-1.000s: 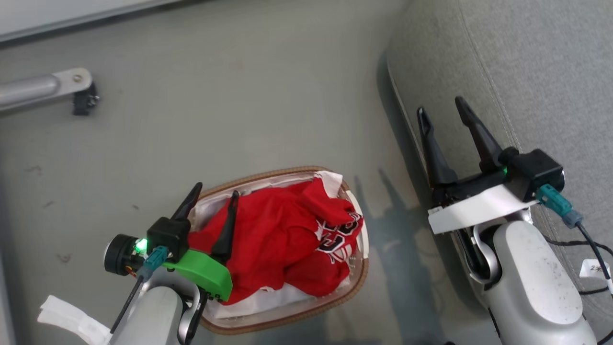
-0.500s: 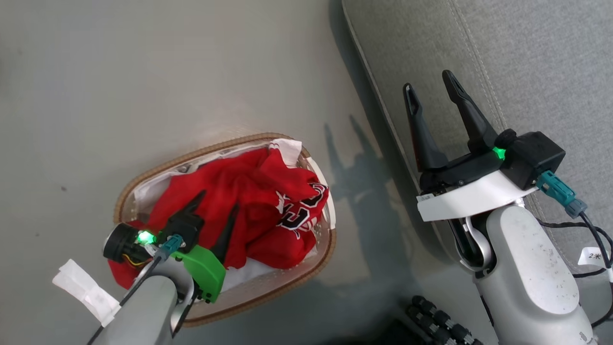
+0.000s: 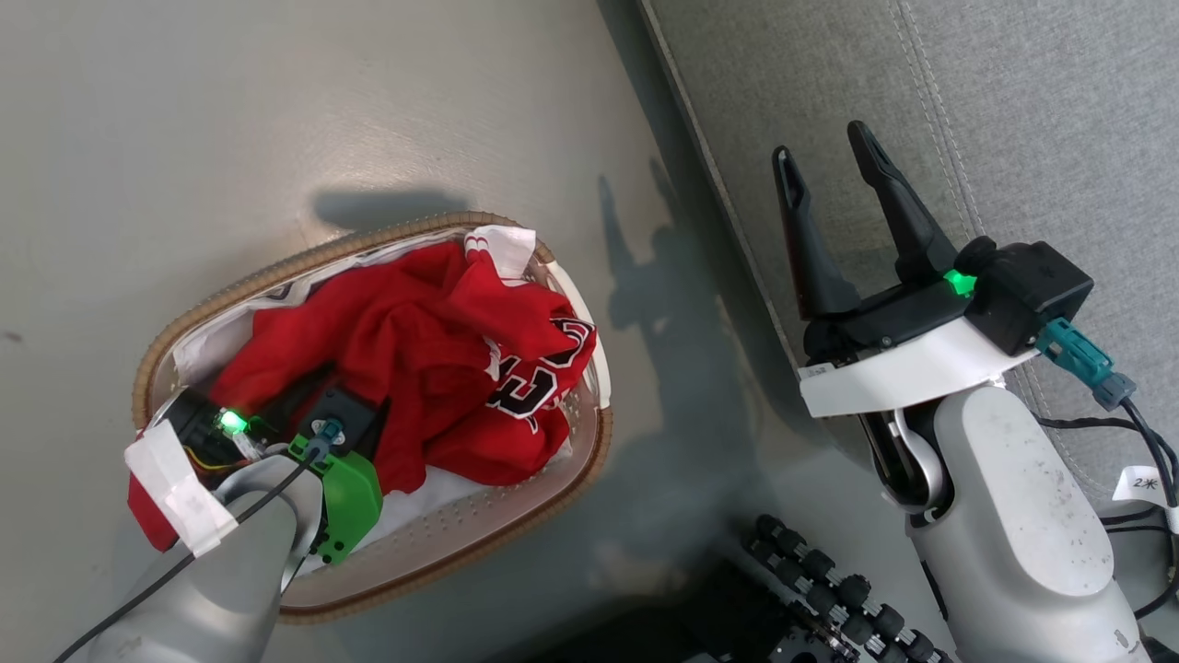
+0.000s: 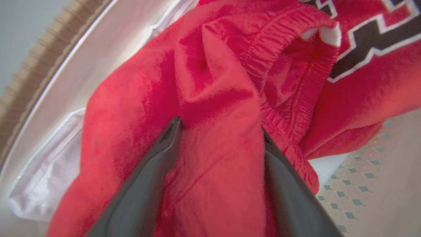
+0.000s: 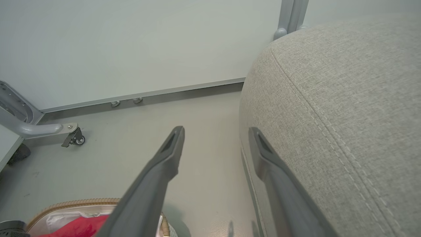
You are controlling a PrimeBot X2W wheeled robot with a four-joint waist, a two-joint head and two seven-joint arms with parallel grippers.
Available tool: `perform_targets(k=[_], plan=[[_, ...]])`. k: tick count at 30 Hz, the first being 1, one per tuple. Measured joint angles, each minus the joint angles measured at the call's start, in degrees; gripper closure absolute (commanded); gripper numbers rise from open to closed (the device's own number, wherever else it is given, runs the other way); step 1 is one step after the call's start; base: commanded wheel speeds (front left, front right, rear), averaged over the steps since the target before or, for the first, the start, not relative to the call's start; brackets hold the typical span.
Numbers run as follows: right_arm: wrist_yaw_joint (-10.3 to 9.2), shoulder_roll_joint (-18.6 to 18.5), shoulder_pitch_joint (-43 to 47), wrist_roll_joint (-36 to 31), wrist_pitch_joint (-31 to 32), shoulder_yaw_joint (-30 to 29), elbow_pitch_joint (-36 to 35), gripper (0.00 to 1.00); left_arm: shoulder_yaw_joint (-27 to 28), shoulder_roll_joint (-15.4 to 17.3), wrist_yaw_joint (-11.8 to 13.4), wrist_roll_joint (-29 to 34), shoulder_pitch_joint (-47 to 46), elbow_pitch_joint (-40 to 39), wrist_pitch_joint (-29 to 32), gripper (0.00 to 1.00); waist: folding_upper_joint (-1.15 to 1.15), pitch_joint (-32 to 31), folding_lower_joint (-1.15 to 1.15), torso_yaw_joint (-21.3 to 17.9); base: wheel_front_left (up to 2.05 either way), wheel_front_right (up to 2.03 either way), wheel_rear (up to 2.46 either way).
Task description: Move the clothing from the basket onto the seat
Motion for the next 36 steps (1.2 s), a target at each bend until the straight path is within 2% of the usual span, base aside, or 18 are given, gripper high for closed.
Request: perform_targets(k=[6, 7, 9, 16, 26, 36], plan=[[0.0, 0.0, -0.3, 0.5, 0.0, 1.0, 0.0, 0.0, -1.8, -1.9, 0.0, 1.2, -3.1, 6.6, 0.5, 0.0, 0.0, 1.2, 0.0, -0.5, 0.0, 0.0, 0.0], [0.0, 0.0, -0.4, 0.6, 0.0, 1.0, 0.0, 0.0, -2.3, -1.9, 0.0, 1.6, -3.6, 7.0, 0.4, 0.2, 0.0, 1.3, 0.0, -0.5, 0.0, 0.0, 0.0], [0.0, 0.0, -0.7, 0.7, 0.0, 1.2, 0.0, 0.0, -2.9, -2.1, -0.1, 1.9, -4.2, 7.9, 0.4, 1.0, 0.0, 1.5, 0.0, -0.6, 0.0, 0.0, 0.0], [0.0, 0.0, -1.1, 0.7, 0.0, 1.0, 0.5, 0.0, -2.4, -3.0, -0.4, 0.6, -4.4, 9.1, 0.2, 1.0, 0.0, 0.4, 0.0, -0.3, 0.0, 0.0, 0.0], [0.0, 0.1, -0.5, -1.2, 0.0, 0.3, 2.3, 0.0, 0.6, -3.4, 0.0, -2.4, 1.4, -3.4, 0.1, 1.0, 0.0, -5.3, 0.0, 1.2, 0.0, 0.0, 0.0], [0.0, 0.1, 3.4, -5.3, 0.0, -1.0, 5.8, 0.0, 5.5, -5.0, 0.0, -3.5, 8.6, -14.0, 0.1, 1.0, 0.0, -13.9, -0.01, 4.6, 0.0, 0.0, 0.0]])
